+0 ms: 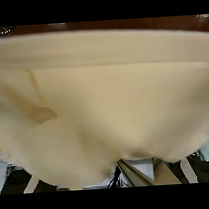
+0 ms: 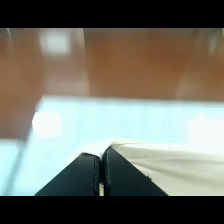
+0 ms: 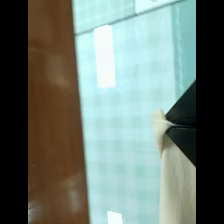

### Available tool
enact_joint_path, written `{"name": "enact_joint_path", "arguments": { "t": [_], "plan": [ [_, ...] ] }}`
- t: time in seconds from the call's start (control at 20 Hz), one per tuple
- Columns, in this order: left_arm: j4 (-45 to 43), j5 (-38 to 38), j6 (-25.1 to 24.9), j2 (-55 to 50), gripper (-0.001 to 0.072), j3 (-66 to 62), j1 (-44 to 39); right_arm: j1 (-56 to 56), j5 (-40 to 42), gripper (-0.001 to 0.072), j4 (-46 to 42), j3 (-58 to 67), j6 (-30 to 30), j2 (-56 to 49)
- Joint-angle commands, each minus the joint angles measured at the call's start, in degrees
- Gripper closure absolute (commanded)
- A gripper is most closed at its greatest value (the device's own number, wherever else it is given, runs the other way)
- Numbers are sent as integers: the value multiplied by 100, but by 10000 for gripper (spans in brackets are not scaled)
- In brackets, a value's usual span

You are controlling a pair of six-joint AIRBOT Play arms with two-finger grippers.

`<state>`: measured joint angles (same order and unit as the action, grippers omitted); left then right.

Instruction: Fold the shirts.

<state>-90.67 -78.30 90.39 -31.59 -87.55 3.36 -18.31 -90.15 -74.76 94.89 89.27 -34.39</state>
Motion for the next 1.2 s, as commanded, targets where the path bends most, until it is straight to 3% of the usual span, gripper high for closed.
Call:
{"name": "enact_joint_path", "arguments": {
  "t": [0.0,0.15,0.35,0.65,0.9,1.05,1.15],
  "plan": [
    [243,688,205,-358,685,1864,-50,-4,874,688,87,-1674,-186,-214],
    [525,1478,326,-1375,685,2555,-50,-4,1596,688,431,-2444,-601,-1167],
    [988,2573,343,-3244,685,2103,-50,-4,2623,688,1014,-2190,-990,-3167],
    [1917,2542,341,-5855,685,199,11,103,2723,688,1405,-282,-654,-6124],
    [2601,1985,310,-6507,685,-177,11,210,2494,687,1596,466,-420,-7075],
    [2487,861,-544,-6430,684,-179,146,151,1845,687,1451,468,-643,-7060],
    [2380,24,-643,-6415,684,-179,356,-2,1320,687,1425,468,-855,-7036]
  ]
}}
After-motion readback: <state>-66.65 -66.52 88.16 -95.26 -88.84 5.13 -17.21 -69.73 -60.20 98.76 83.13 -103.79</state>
